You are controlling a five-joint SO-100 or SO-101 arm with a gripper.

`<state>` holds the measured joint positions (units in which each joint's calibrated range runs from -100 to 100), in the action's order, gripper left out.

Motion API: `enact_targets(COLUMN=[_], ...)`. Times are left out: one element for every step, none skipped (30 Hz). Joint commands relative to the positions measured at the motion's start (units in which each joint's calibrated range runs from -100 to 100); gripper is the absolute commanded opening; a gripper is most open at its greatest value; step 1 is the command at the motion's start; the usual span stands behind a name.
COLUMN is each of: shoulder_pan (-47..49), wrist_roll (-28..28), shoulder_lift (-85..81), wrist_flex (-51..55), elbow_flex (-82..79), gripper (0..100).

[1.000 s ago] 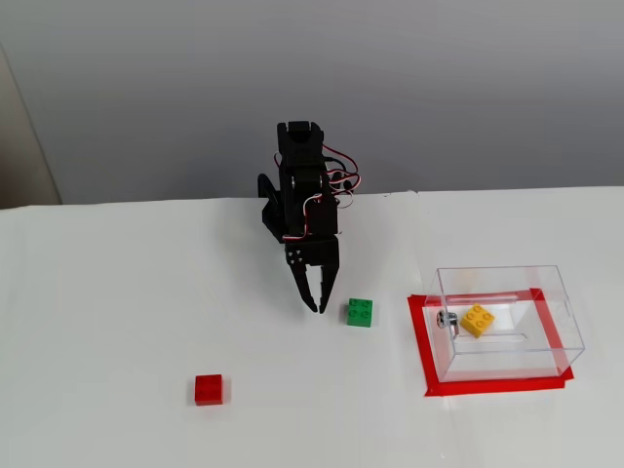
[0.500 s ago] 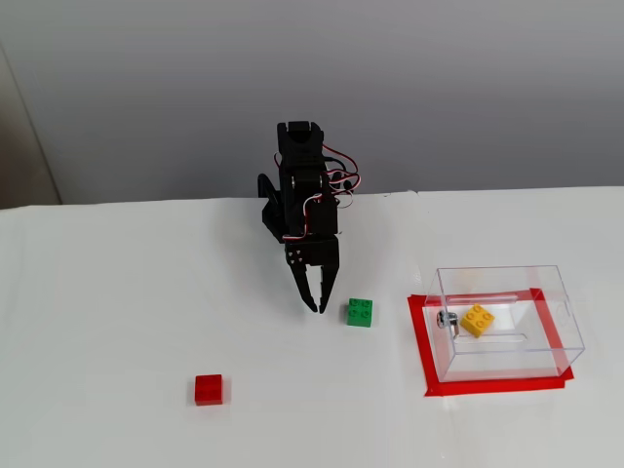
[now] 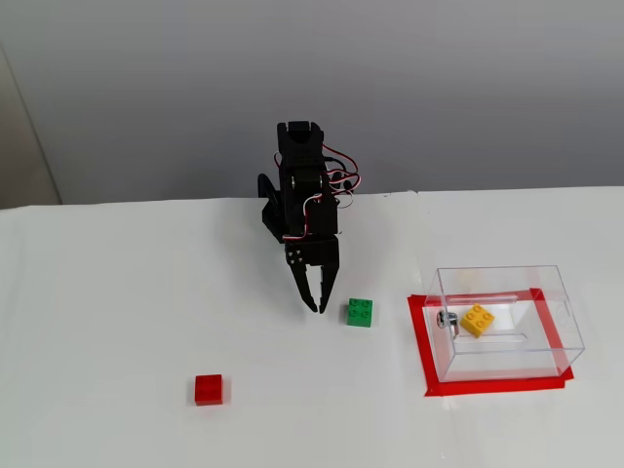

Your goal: Pick the yellow lego brick and place it into the transparent box

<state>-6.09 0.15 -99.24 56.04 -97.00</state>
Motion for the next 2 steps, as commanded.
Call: enact_targets(shoulder_pan=[-0.3, -0.3], wrist_roll=[-0.1, -0.1], shoulder_lift=[-0.5, -0.5], wrist_flex=[-0.9, -0.9], elbow_flex=[-0.6, -0.6], gripper=[1, 1])
